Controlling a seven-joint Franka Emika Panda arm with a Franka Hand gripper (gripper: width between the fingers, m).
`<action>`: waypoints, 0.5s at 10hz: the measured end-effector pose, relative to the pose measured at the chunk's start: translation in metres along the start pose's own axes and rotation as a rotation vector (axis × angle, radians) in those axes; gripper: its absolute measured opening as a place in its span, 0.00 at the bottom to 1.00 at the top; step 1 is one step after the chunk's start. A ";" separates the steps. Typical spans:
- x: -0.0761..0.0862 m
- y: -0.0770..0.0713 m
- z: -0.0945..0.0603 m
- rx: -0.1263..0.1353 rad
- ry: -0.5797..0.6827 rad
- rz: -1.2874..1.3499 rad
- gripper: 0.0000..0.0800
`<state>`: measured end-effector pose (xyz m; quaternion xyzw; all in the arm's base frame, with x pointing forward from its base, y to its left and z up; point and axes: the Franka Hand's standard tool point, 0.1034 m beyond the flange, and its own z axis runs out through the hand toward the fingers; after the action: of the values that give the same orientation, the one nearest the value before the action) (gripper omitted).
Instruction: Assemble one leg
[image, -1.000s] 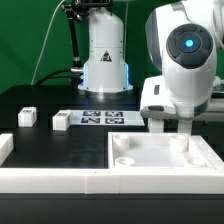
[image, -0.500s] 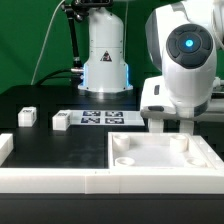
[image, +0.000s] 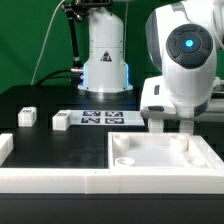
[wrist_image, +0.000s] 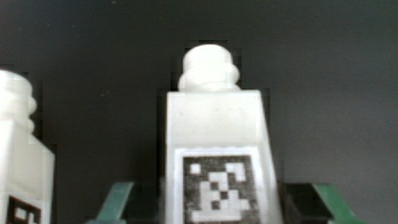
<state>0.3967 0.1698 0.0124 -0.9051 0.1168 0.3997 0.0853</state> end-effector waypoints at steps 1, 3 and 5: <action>-0.007 0.001 -0.010 0.000 -0.006 -0.004 0.36; -0.029 -0.001 -0.038 -0.007 -0.006 -0.019 0.36; -0.041 -0.002 -0.059 -0.005 0.029 -0.025 0.36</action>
Offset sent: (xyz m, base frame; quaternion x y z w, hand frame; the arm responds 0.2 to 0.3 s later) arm -0.0004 -0.0059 0.0586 0.0049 -0.0238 0.0168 0.9996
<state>0.4118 0.1633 0.0823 -0.9125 0.1055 0.3856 0.0865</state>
